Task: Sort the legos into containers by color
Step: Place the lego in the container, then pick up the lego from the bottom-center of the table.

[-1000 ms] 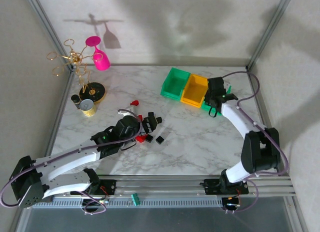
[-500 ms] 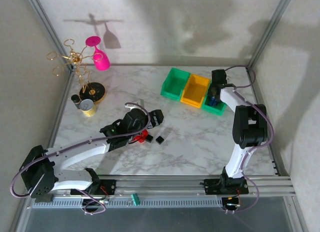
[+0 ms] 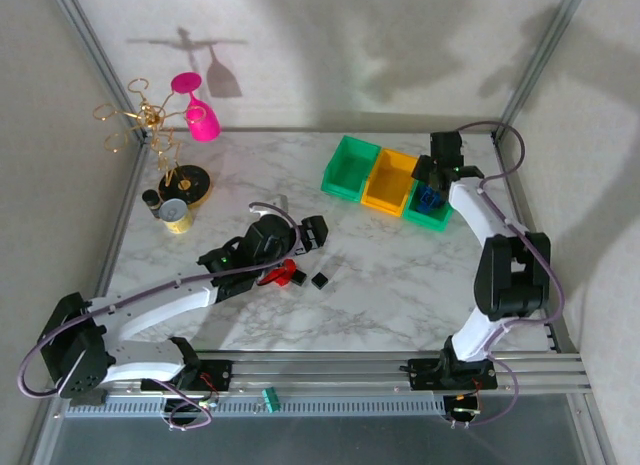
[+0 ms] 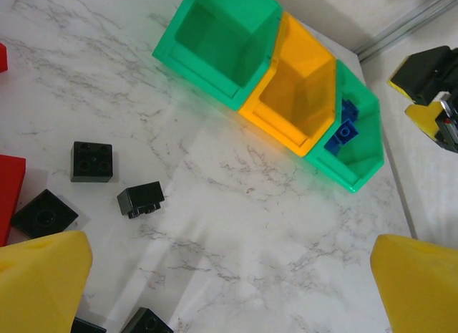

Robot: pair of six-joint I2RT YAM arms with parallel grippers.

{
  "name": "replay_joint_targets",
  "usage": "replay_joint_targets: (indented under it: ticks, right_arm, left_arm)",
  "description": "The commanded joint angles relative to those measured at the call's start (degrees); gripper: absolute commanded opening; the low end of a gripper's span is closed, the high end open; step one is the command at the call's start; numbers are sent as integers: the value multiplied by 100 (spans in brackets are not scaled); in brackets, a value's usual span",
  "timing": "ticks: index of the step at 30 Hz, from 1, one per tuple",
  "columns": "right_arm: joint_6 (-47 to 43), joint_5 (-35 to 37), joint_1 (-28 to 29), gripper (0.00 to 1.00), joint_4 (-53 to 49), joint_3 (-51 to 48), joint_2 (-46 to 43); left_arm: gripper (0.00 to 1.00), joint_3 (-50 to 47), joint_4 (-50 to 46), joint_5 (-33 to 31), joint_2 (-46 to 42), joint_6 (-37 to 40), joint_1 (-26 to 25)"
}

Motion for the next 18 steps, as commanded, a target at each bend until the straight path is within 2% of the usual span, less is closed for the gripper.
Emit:
replay_joint_targets:
  ticks: [1, 11, 18]
  right_arm:
    - [-43, -237, 255, 68, -180, -247, -392]
    - [76, -626, 1389, 73, -218, -1088, -1197]
    - [313, -705, 2413, 81, 9, -1678, -1336]
  left_arm:
    - [100, -89, -160, -292, -351, 77, 29]
    - [100, -601, -665, -493, -1207, 35, 33]
    - [100, -1008, -923, -546, -1710, -104, 33]
